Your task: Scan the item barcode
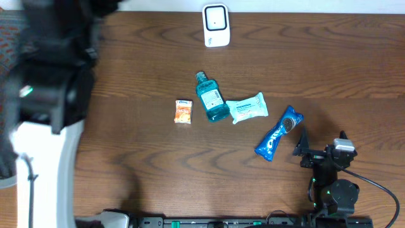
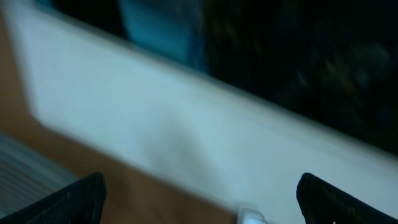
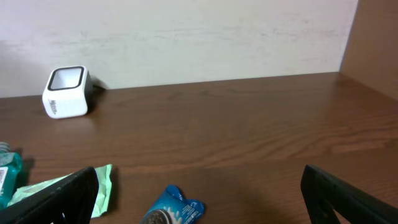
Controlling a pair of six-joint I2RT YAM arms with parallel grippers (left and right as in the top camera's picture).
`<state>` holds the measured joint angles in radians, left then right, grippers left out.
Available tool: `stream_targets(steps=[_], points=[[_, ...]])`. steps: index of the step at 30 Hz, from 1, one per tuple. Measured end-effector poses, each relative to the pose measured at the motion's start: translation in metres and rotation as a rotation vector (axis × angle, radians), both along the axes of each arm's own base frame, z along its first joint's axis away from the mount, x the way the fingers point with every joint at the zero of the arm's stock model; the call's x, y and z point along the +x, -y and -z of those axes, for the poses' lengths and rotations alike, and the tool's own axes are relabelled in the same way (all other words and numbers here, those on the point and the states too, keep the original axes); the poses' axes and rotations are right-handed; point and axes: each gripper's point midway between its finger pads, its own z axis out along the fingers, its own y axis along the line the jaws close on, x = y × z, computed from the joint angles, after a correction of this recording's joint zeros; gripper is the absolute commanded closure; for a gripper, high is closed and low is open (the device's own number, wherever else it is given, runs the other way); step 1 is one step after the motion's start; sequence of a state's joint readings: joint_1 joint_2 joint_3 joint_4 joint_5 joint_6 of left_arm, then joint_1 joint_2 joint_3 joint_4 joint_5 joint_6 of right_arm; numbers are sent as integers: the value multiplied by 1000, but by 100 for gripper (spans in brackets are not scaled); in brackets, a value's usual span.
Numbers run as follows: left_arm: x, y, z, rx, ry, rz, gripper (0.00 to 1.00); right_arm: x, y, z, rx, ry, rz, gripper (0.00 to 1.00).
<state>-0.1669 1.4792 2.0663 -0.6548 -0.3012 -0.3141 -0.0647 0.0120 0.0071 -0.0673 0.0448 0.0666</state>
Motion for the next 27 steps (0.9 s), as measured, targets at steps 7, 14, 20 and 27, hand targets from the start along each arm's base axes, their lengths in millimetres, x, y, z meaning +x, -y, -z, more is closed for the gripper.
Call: stream_targets(steps=[7, 14, 20, 27], points=[[-56, -81, -43, 154, 74, -238, 2, 0, 0, 0, 0, 0, 2, 1], [-92, -105, -31, 204, -5, -312, 2, 1, -11, -11, 51, 47, -64, 1], [-125, -103, -14, 202, 28, -315, 2, 1, -28, 7, 158, -35, -152, 1], [-185, -101, 2, 188, 232, -347, 2, 4, -39, -4, 214, -197, -197, 1]])
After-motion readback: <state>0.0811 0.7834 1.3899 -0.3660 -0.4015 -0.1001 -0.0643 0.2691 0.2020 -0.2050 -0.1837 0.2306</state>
